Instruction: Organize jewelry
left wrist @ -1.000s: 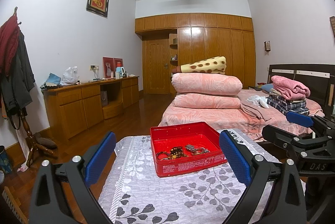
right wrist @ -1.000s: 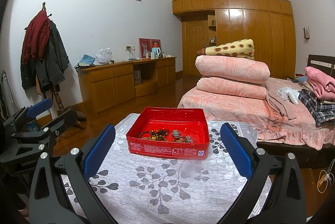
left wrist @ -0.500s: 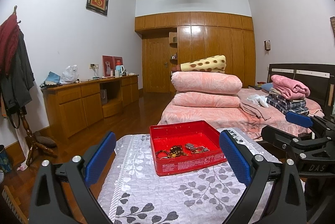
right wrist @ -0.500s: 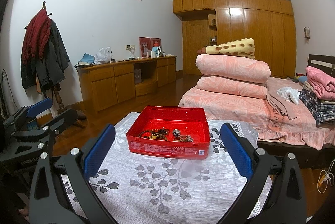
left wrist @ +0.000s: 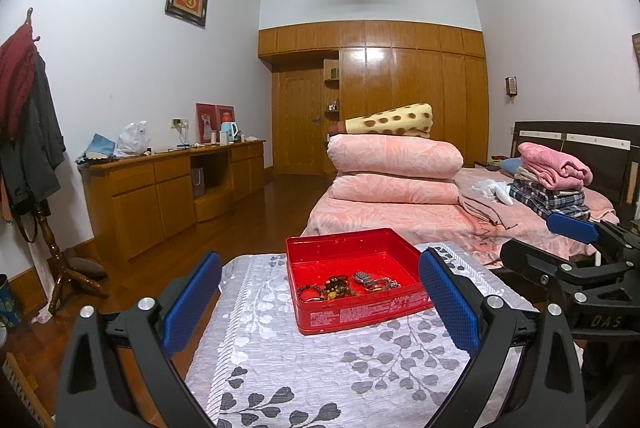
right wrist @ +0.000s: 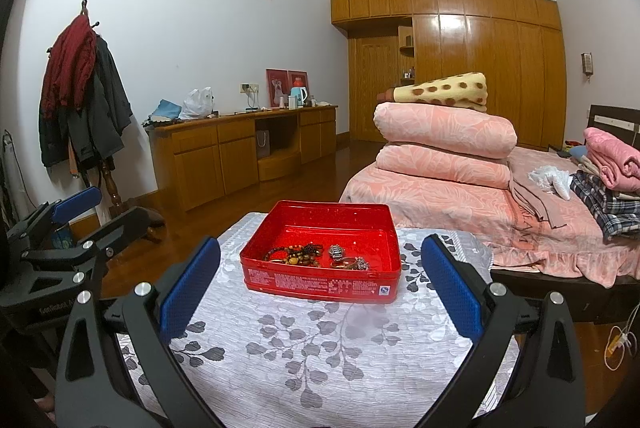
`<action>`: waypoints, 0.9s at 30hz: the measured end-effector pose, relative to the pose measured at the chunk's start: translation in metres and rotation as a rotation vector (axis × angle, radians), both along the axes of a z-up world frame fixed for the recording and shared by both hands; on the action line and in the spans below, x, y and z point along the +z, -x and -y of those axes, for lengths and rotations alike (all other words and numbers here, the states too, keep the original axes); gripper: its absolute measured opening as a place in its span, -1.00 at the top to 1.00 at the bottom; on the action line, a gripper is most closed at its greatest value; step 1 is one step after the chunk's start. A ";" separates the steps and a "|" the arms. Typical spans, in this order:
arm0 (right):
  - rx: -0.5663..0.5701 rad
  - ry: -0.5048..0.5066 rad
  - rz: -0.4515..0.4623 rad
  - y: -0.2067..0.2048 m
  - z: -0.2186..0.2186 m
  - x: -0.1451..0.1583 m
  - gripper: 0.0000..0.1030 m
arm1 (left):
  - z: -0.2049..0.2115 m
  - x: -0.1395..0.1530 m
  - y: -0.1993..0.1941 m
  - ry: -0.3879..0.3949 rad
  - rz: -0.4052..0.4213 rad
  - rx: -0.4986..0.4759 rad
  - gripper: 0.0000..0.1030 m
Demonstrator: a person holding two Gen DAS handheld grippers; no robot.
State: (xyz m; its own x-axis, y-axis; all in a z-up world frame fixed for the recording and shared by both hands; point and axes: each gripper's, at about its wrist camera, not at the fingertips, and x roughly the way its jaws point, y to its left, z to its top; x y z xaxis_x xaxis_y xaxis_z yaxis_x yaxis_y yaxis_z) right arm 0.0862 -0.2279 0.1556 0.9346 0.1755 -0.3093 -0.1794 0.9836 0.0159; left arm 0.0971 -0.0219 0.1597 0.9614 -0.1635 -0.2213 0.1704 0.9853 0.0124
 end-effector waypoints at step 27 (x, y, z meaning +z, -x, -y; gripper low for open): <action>-0.003 0.001 -0.002 -0.001 0.002 0.000 -0.89 | -0.004 -0.004 -0.004 0.022 -0.021 0.004 -0.88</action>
